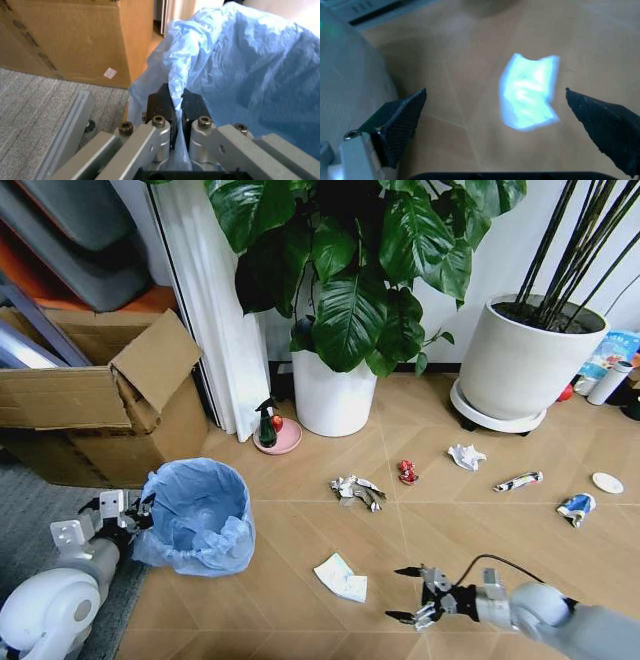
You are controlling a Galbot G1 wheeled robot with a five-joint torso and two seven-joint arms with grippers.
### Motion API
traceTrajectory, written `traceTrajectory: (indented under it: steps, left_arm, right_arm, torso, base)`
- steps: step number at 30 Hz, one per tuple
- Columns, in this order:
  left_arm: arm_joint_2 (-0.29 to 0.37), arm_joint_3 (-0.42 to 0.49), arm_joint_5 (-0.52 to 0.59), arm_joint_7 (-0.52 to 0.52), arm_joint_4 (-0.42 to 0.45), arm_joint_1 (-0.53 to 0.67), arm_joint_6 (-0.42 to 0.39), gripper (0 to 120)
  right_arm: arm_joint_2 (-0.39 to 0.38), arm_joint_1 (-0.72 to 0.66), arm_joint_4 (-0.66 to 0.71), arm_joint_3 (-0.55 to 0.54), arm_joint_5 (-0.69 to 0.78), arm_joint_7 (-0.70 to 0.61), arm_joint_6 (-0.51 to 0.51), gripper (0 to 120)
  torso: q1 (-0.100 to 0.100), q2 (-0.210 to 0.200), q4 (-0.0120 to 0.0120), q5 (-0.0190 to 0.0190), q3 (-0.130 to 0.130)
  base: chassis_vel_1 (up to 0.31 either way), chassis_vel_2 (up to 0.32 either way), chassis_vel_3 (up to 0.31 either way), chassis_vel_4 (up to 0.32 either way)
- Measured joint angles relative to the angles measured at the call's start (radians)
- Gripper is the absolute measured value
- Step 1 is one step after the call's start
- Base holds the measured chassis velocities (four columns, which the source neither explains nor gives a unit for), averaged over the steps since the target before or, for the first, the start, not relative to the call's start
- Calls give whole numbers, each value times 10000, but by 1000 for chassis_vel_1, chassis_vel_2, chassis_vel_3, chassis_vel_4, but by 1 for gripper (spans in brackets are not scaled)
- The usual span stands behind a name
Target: Pick up the trash bin and place the garbage on the floor into it.
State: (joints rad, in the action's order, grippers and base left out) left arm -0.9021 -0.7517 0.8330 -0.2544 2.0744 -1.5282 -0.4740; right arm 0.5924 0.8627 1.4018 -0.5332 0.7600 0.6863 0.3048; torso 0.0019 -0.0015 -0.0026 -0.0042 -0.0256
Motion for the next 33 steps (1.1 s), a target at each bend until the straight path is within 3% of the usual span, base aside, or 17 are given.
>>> traceTrajectory:
  steps: [1,3,5,7,10,20,33]
  left_arm:
    - [9,-31,5,3,5,-7,-2,0]
    - [13,-81,5,-2,10,-10,0,0]
    - [-25,-90,5,1,9,-44,-1,0]
    - [-55,-99,-28,3,8,-80,3,0]
    - [-63,-111,-39,16,5,-92,12,0]
    - [140,-177,113,25,-2,6,18,0]
    - [241,-161,207,31,-83,64,17,0]
  right_arm:
    - [296,-394,-228,-397,-4,-48,-23,100]
    - [604,-697,-457,-686,-73,-96,-32,100]
    - [1094,-1033,-789,-932,-252,-250,-84,100]
    - [1416,-1213,-1039,-1139,-486,-392,-158,100]
    - [1506,-1285,-1168,-1207,-648,-550,-261,100]
    - [1428,-612,-997,-943,-1247,-1097,-687,100]
    - [2181,-425,-1885,-656,-1804,-1384,-839,100]
  torso:
    - [0,0,4,25,0]
    - [-1,0,2,25,2]
    - [0,0,7,0,1]
    - [0,0,8,21,0]
    - [0,0,6,2,1]
    - [-1,0,0,13,1]
    - [-1,0,3,12,1]
  base:
    - [0,0,0,0]
    - [0,0,0,0]
    - [0,0,0,0]
    - [0,0,0,0]
    - [0,0,0,0]
    - [0,0,0,0]
    - [0,0,0,0]
